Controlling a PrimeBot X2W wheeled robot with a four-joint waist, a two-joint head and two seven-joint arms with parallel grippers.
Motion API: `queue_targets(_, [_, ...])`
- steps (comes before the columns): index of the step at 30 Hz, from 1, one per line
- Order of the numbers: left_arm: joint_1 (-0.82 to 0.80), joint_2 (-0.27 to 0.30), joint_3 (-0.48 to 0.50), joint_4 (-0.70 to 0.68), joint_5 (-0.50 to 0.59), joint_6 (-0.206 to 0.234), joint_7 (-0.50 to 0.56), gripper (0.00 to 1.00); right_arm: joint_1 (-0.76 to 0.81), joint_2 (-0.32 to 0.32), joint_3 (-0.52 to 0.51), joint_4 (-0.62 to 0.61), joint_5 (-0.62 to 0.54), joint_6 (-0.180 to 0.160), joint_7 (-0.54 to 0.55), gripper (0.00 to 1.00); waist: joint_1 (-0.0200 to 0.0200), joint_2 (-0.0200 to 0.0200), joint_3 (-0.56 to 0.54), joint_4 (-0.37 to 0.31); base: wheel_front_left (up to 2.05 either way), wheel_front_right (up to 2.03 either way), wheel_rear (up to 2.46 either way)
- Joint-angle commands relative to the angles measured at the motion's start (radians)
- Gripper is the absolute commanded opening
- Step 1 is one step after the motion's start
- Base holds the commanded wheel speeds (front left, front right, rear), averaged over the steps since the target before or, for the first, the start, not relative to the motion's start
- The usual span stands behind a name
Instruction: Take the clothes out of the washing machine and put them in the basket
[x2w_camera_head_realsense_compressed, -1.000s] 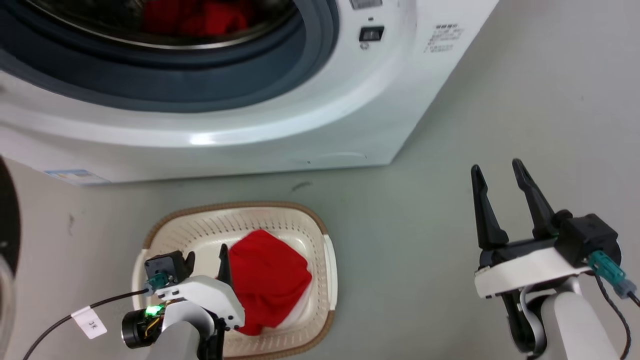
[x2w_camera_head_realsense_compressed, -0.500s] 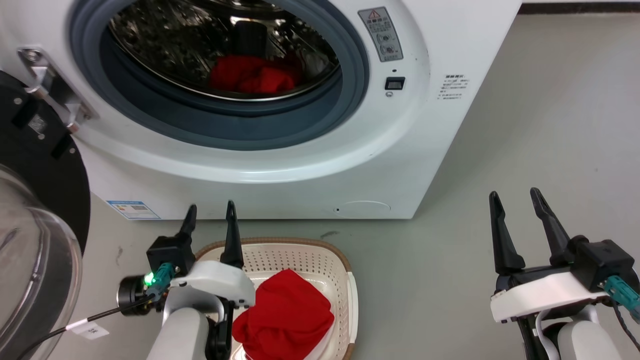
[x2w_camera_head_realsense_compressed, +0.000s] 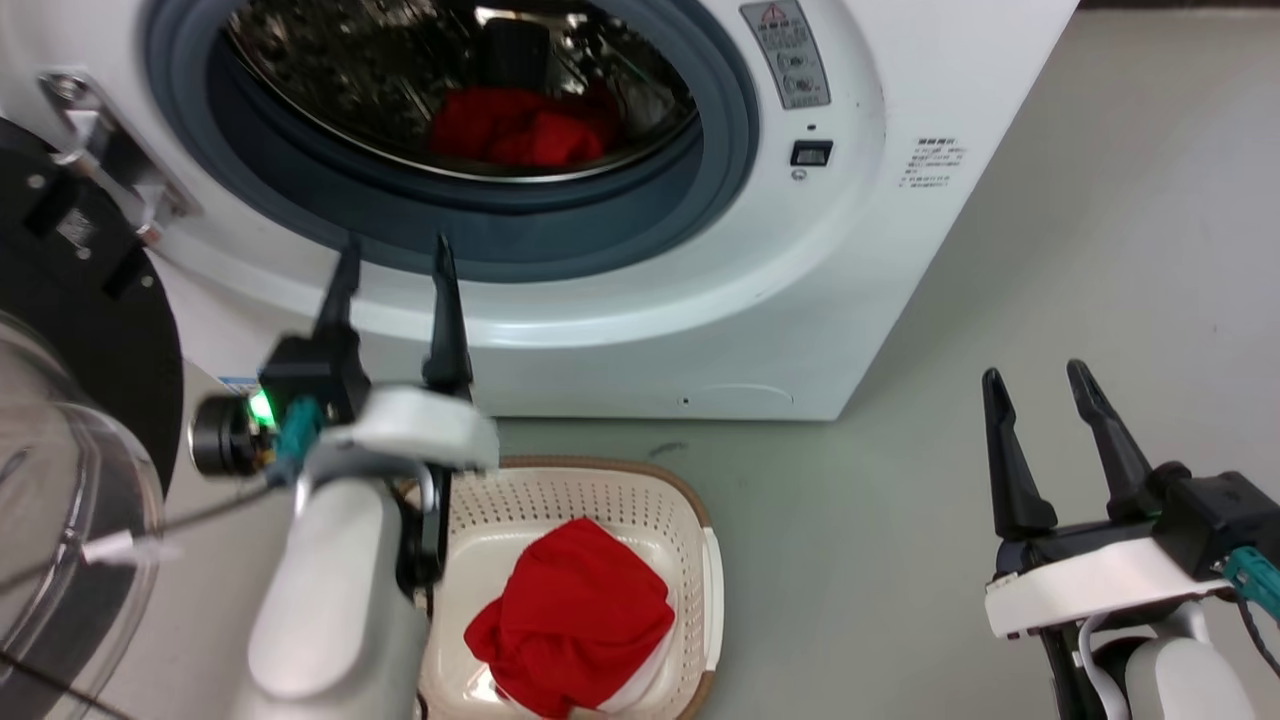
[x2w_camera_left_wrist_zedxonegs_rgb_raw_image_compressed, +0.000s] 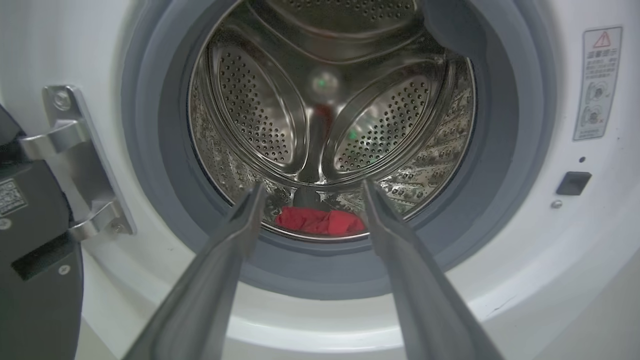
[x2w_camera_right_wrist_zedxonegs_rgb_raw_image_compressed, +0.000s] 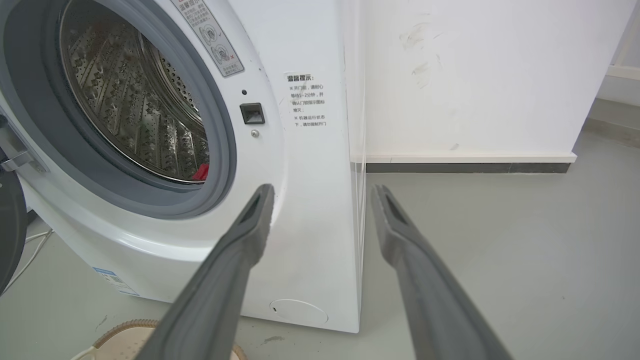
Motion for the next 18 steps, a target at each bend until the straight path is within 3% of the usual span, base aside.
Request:
queue_targets(1, [-0.04,0.008,0.005,0.017,0.006,-0.008,-0.002,1.0,-0.013,0.001,0.004,-0.011,0.0,-0.001,0.004,1.0,0.0001,-0.0001,0.032,-0.012,0.0,0.0,0.0])
queue_targets(18, [-0.602,0.107,0.029,0.453,0.021,-0.046,0.046,1.0,-0.137,0.001,0.072,-0.004,0.044,-0.001,-0.038,1.0,0.0001,-0.0001,0.315,-0.147,0.0,0.0,0.0])
